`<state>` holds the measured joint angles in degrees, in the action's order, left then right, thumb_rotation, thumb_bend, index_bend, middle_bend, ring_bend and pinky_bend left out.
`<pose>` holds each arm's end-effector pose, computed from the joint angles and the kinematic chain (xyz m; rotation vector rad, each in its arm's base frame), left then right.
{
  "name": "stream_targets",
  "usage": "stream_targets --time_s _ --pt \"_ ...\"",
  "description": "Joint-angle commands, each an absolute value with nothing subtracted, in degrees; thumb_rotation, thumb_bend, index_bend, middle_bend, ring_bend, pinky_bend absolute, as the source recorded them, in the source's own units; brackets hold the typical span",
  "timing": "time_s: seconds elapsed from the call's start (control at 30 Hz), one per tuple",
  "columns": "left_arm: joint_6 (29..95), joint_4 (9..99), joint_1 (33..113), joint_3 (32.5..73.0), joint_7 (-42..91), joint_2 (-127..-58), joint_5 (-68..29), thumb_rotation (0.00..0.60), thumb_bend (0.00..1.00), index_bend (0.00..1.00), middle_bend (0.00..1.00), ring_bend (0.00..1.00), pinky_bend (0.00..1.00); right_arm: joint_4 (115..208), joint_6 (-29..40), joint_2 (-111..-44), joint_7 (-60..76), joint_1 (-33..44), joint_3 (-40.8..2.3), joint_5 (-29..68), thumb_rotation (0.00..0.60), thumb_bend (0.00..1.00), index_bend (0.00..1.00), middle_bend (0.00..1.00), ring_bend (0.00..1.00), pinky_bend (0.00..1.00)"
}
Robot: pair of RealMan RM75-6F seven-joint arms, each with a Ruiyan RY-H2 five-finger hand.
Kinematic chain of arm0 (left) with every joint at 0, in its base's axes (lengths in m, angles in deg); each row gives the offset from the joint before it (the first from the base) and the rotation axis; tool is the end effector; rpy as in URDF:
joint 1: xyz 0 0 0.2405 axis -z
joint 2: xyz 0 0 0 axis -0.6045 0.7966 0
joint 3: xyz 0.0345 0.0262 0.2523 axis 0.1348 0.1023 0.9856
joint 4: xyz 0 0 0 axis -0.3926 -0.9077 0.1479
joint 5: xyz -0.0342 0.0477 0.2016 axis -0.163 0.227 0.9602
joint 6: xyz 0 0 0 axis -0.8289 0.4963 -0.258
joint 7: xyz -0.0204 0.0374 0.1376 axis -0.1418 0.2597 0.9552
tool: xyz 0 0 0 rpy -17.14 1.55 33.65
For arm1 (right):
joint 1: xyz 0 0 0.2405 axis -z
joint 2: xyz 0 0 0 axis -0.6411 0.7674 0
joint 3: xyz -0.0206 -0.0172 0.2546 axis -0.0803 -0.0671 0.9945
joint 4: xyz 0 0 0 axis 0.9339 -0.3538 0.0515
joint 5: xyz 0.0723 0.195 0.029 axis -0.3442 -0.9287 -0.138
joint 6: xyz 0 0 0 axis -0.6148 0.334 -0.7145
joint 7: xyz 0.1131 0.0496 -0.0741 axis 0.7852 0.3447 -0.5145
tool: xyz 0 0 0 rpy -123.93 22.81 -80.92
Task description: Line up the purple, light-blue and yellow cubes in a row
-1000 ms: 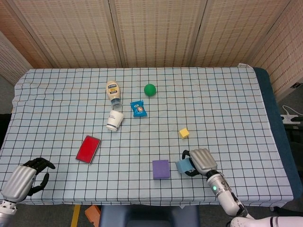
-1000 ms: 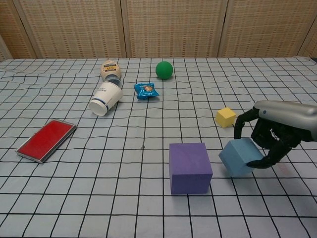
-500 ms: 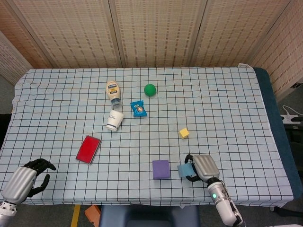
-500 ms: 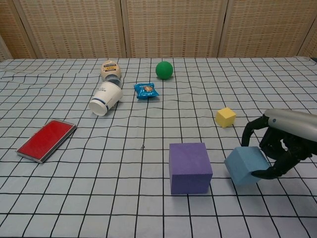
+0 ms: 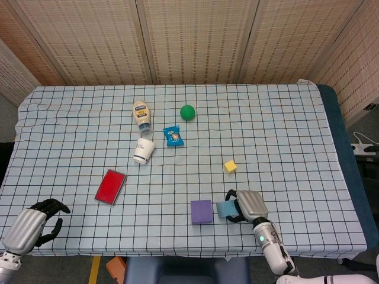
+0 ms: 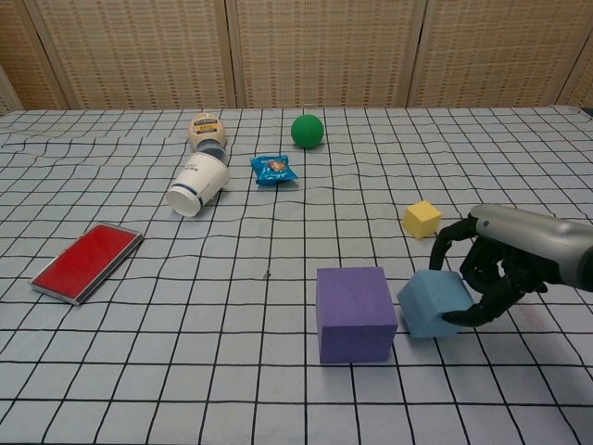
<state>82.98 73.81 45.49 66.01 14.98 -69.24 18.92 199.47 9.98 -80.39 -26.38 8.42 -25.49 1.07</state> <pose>-0.2891 0.1650 0.1534 -1.6694 -0.9545 -1.0175 -0.1650 -0.2334 -0.0154 1.6729 -1.4179 0.7176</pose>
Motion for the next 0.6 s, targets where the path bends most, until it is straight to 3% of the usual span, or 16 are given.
stream_targets --time_s 0.03,0.6 --pt "83.09 73.78 45.50 66.00 14.80 -69.22 19.02 0.600 0.57 0.43 0.42 0.28 0.40 199.06 9.77 -80.86 -26.36 8.12 -25.31 0.84 0.600 0.15 0.59 0.83 0.72 0.86" --pt "83.22 73.83 45.49 66.17 14.37 -69.09 19.24 0.600 0.57 0.43 0.42 0.28 0.40 198.03 9.32 -82.91 -26.66 6.89 -24.95 -0.26 0.600 0.15 0.60 0.83 0.72 0.86"
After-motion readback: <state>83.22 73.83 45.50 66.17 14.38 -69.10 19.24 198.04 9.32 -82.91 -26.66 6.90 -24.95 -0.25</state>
